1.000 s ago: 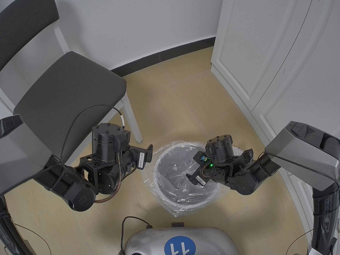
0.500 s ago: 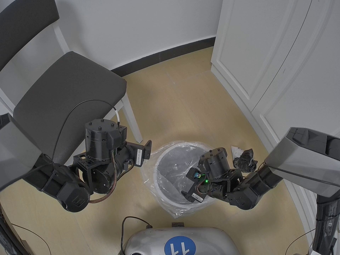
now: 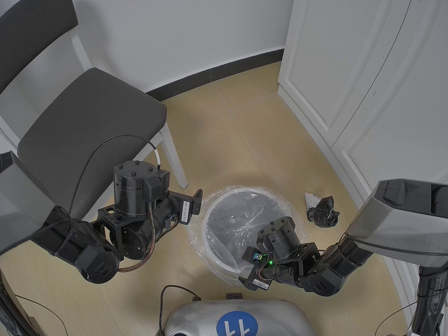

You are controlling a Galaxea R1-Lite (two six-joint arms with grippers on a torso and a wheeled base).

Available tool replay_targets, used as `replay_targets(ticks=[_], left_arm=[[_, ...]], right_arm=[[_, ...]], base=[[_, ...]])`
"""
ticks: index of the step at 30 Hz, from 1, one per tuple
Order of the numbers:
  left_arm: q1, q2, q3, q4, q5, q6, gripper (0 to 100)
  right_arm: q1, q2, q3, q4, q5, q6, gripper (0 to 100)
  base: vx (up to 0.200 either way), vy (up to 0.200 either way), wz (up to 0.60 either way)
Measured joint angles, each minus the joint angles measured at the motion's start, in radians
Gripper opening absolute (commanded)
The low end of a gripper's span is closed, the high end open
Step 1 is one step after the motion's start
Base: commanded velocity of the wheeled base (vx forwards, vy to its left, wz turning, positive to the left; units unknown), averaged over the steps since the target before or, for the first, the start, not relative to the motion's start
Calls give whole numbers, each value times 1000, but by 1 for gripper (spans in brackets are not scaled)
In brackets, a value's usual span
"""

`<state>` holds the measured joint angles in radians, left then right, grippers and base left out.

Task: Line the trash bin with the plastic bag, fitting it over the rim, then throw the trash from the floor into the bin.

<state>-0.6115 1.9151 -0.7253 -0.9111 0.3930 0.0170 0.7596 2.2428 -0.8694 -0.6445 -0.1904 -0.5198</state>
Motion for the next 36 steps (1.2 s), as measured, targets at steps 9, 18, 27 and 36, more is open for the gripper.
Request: replay_targets(ticks=[9, 18, 27, 36], left_arm=[[0, 0, 1, 0, 0, 0, 100], [0, 0, 1, 0, -1, 1, 100], [0, 0, 1, 0, 0, 1, 100], [0, 0, 0, -1, 1, 3, 100]], right_arm=[[4, 4, 16, 1, 10, 40, 100], [0, -86, 7, 0, 15, 58, 100], [-102, -71, -56, 6, 15, -61, 100], [-175, -7, -109, 14, 18, -205, 100]], base=[[0, 0, 0], [0, 0, 0], [0, 0, 0], [0, 0, 0]])
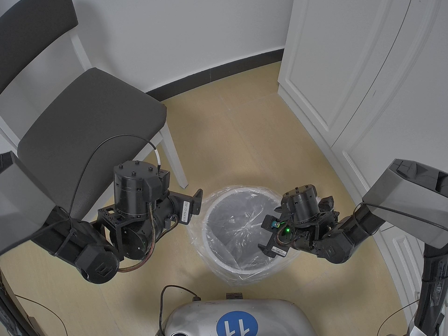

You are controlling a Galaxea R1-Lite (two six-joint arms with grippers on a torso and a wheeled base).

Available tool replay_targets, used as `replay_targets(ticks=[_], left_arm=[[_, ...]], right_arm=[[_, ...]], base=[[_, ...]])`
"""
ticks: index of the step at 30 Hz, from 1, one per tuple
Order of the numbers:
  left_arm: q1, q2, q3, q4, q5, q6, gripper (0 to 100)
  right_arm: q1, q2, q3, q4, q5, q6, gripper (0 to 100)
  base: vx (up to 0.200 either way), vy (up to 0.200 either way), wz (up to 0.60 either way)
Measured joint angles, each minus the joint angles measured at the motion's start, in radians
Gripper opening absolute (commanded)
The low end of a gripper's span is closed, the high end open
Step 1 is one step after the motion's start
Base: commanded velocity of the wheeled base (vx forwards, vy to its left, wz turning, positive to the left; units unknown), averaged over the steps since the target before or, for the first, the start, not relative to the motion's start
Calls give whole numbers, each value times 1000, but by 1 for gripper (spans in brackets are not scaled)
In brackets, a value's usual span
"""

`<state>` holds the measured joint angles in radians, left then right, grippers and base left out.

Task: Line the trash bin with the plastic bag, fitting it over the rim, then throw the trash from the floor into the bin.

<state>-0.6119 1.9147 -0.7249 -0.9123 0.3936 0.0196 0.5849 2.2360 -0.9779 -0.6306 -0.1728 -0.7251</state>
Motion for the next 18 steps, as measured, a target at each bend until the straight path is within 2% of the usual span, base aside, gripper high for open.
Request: replay_targets(ticks=[5, 18], left_arm=[[0, 0, 0, 0, 0, 0, 100], [-10, -4, 5, 0, 1, 0, 100]], right_arm=[[-1, -6, 40, -1, 5, -23, 100], [58, -44, 168, -13, 7, -38, 100]], base=[[0, 0, 0], [0, 0, 0]])
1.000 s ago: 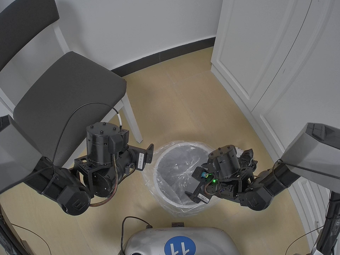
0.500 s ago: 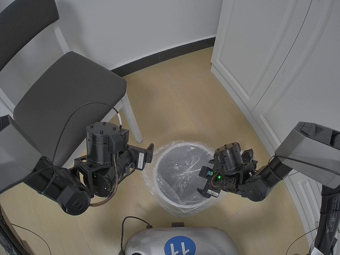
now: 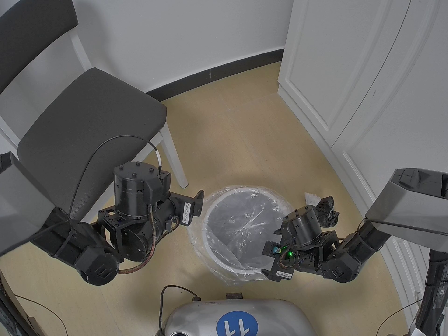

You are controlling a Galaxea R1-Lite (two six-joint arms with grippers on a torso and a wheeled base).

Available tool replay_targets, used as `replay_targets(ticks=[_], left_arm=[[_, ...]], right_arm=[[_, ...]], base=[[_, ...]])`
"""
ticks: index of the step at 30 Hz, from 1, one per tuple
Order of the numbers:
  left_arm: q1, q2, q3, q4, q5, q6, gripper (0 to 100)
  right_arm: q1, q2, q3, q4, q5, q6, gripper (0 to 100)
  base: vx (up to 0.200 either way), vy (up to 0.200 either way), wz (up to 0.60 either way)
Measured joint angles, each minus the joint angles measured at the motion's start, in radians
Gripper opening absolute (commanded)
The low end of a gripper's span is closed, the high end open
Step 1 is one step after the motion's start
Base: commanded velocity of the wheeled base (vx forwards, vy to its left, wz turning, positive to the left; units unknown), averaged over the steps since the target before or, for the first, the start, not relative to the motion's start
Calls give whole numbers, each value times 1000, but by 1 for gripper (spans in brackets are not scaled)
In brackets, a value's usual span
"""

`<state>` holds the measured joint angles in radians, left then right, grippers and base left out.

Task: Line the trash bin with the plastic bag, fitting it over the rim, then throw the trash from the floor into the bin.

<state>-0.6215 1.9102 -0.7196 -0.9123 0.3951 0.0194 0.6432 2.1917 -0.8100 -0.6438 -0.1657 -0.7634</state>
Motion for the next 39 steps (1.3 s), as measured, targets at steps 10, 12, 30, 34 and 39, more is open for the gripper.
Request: replay_targets(ticks=[10, 12, 30, 34, 39], left_arm=[[-1, 0, 0, 0, 0, 0, 100], [-1, 0, 0, 0, 0, 0, 100], [-67, 17, 30, 1, 0, -4, 100], [-105, 43, 37, 2, 0, -1, 100], [-140, 88, 18, 16, 31, 64, 100]], right_arm=[[1, 49, 14, -7, -1, 15, 100], [-3, 63, 5, -28, -2, 23, 100], [122, -3, 125, -145, -1, 183, 100], [147, -41, 189, -208, 0, 209, 100], [159, -102, 295, -365, 0, 217, 100]], base=[[0, 0, 0], [0, 0, 0], [0, 0, 0], [0, 0, 0], [0, 0, 0]])
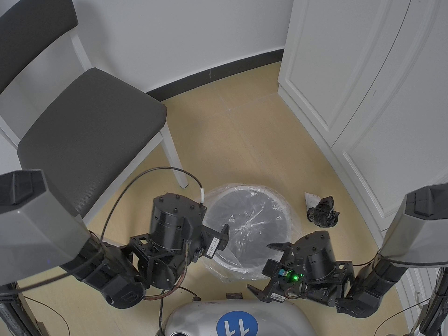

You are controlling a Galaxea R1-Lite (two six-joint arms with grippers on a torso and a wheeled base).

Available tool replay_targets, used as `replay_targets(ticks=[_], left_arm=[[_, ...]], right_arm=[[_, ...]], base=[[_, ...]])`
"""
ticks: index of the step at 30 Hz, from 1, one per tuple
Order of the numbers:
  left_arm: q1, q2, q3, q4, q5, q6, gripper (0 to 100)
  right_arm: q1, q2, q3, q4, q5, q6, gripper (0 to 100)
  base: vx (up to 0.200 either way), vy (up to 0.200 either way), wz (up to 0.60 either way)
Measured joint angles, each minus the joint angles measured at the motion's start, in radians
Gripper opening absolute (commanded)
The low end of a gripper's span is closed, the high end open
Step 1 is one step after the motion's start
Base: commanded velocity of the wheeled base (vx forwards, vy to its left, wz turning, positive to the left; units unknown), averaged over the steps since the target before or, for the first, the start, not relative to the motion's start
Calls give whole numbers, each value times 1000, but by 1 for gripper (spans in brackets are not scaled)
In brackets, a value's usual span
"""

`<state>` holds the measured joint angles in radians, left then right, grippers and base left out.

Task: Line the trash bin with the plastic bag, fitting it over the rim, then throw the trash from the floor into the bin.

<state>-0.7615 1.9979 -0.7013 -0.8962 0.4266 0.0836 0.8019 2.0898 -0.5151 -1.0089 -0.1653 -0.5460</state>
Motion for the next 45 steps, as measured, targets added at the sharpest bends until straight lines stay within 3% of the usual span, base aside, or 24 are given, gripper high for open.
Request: replay_targets(ticks=[3, 14, 19, 28, 35, 45], left_arm=[[-13, 37, -40, 41, 34, 63, 100], [-63, 112, -194, 251, 81, 89, 100], [-68, 170, -264, 275, 129, 95, 100], [-53, 259, -403, 449, 168, 99, 100], [-47, 280, -416, 486, 170, 81, 100], [-56, 263, -321, 484, 172, 4, 100]], right_arm=[[-25, -46, 69, -98, 0, 0, 100], [-149, -108, 147, -124, -2, -86, 100], [-165, -117, 151, -126, -2, -97, 100], [-180, -128, 148, -127, -2, -105, 100], [-188, -141, 150, -126, 0, -112, 100], [-195, -141, 140, -126, 1, -117, 100]], base=[[0, 0, 0], [0, 0, 0], [0, 0, 0], [0, 0, 0], [0, 0, 0], [0, 0, 0]])
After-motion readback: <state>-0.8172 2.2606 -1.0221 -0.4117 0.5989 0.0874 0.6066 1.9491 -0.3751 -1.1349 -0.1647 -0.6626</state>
